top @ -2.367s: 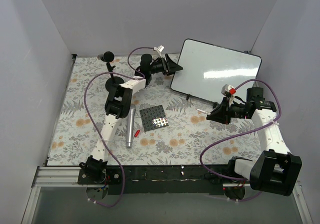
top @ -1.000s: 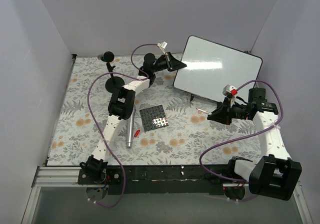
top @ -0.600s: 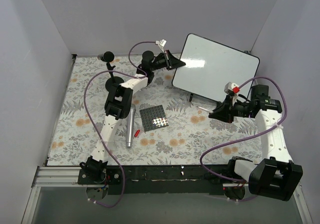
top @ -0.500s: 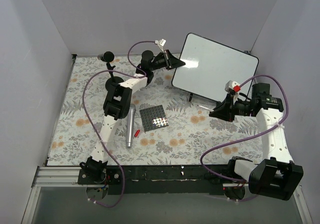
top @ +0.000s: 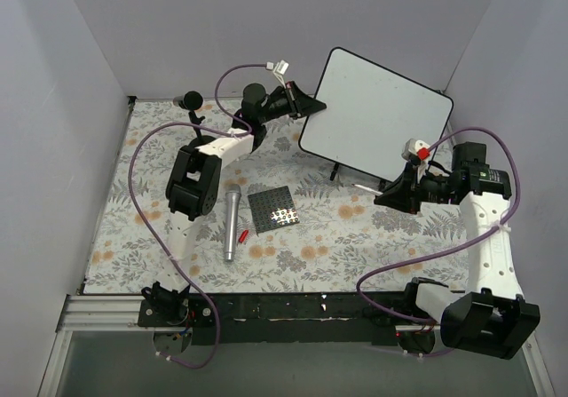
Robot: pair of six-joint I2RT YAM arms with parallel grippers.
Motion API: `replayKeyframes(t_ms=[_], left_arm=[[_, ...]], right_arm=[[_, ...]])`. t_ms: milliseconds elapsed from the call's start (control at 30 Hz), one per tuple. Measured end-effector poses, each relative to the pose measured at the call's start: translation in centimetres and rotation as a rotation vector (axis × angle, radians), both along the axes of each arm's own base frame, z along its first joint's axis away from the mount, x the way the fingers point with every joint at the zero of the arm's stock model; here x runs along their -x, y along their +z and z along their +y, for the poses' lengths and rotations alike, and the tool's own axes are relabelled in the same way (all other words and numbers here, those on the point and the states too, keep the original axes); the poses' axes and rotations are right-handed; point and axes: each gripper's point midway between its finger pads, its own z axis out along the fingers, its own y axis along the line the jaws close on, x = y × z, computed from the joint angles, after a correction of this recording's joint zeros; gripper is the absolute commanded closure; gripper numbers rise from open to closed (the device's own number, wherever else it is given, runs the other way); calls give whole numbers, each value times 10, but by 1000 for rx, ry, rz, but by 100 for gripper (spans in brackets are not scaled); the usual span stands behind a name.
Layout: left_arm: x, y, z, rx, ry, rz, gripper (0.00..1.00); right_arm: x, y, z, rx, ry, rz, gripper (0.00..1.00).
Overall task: Write a sentence on the whiteboard
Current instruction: Pick up the whiteboard from the whiteboard stand, then hold the whiteboard at the center of the board.
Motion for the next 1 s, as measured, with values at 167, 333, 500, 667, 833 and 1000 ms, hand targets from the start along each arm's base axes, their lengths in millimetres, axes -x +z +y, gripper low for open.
replayKeyframes(t_ms=[167, 333, 500, 667, 833, 1000], left_arm=[[9, 8, -6, -13, 12, -31, 100], [26, 11, 0, -49, 48, -21, 100], [63, 25, 20, -95, 83, -42, 100], [119, 40, 49, -138, 105, -132, 100], [177, 28, 75, -171, 105, -195, 100], [211, 11, 90, -184, 109, -229, 100]], right_arm=[[5, 12, 0, 14, -4, -25, 99], [8, 28, -1, 33, -14, -65, 99], [13, 36, -1, 39, -21, -81, 99], [15, 35, -2, 51, -36, -75, 99], [17, 37, -1, 43, -45, -76, 99], [16, 32, -1, 39, -54, -60, 99]])
